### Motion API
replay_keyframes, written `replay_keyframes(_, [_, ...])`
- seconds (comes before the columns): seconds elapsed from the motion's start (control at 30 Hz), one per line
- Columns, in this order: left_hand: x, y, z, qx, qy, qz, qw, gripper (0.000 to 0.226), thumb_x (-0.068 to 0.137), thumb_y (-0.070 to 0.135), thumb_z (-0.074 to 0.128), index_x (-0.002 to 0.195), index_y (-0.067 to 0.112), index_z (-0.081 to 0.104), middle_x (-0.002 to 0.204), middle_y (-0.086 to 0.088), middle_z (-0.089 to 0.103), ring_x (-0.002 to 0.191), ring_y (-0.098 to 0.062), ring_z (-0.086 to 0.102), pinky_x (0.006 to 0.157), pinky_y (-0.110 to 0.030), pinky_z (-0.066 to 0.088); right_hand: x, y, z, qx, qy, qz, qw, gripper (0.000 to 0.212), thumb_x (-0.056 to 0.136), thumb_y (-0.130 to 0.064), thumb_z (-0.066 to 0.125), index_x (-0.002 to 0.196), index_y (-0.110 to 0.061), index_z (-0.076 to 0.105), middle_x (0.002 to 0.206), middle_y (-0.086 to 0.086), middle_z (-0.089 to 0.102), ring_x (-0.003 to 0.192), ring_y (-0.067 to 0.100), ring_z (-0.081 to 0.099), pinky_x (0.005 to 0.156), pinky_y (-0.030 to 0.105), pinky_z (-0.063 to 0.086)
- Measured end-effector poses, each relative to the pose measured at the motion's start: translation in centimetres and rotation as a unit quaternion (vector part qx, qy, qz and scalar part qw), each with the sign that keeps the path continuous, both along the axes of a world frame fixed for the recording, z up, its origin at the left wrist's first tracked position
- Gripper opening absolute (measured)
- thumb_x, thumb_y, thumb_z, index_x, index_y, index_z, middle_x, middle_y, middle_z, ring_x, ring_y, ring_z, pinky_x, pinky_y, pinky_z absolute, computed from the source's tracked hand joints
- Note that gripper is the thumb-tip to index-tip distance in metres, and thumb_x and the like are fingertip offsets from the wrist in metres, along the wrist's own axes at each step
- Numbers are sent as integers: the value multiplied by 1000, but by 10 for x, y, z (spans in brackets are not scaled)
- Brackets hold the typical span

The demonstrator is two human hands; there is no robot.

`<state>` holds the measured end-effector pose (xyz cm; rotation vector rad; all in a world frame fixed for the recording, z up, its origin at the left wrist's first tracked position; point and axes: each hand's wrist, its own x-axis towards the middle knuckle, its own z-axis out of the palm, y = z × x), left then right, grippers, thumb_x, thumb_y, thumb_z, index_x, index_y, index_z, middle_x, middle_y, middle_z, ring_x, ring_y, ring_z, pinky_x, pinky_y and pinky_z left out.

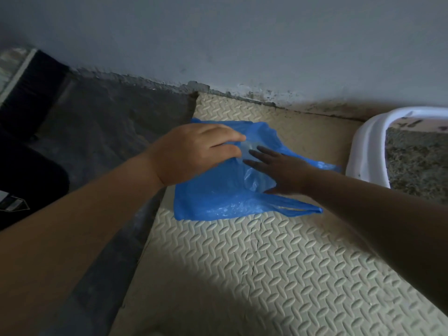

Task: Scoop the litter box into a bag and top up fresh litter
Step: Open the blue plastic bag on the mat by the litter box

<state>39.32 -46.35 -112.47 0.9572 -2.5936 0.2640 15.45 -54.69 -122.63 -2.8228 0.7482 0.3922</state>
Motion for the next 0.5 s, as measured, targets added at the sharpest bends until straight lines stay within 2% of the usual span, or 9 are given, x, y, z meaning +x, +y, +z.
replay_keyframes(0.03, [-2,-2,-1,7,5,2,1000,19,97,12,51,98,10,70,117,-9,66,101,-27,65,84,-39,53,-4,-2,2,35,-3,-36,999,88,82,-54,60,151,-28,11,159,2,4,146,19,7,116,39,21])
replay_keyframes(0.07, [-3,-4,-2,14,8,5,1000,20,97,12,50,96,11,70,117,-9,66,99,-27,66,84,-38,53,-8,-5,6,49,-20,-63,997,89,81,-58,61,151,-32,11,159,-3,5,146,16,10,115,38,23])
replay_keyframes(0.13, [-6,-8,-7,26,13,11,1000,20,95,12,50,94,12,70,118,-9,66,97,-26,66,83,-35,50,-15,-8,14,53,-71,-110,990,84,81,-57,61,149,-36,17,158,-7,14,142,15,23,110,35,28])
replay_keyframes(0.2, [-7,-11,-12,37,18,16,999,17,90,9,53,93,13,70,119,-8,65,97,-25,66,82,-33,48,-23,-10,20,54,-102,-126,985,76,82,-51,63,147,-33,28,154,-2,28,138,18,33,109,35,30])
replay_keyframes(0.27, [-9,-15,-18,45,26,14,999,15,86,7,57,91,12,70,118,-8,65,97,-24,65,82,-31,46,-33,-9,23,53,-95,-127,986,65,82,-47,66,141,-31,42,146,0,43,133,18,41,106,32,32])
replay_keyframes(0.33, [-13,-19,-21,51,34,12,998,14,85,6,57,89,11,70,118,-9,65,97,-24,63,81,-31,45,-42,0,26,65,-65,-127,988,54,84,-45,64,134,-30,51,140,-6,49,127,14,46,102,29,34])
replay_keyframes(0.4, [-17,-22,-24,52,47,8,998,13,85,5,58,88,9,70,116,-9,66,96,-22,62,80,-31,45,-48,13,28,85,-33,-140,986,48,87,-45,61,133,-33,51,136,-12,50,121,9,49,98,27,38])
replay_keyframes(0.5, [-24,-25,-26,50,65,4,997,16,87,5,56,88,10,72,113,-7,67,95,-20,62,79,-29,45,-48,26,25,110,-37,-209,971,45,89,-44,57,133,-39,48,123,-9,57,102,9,59,86,21,40])
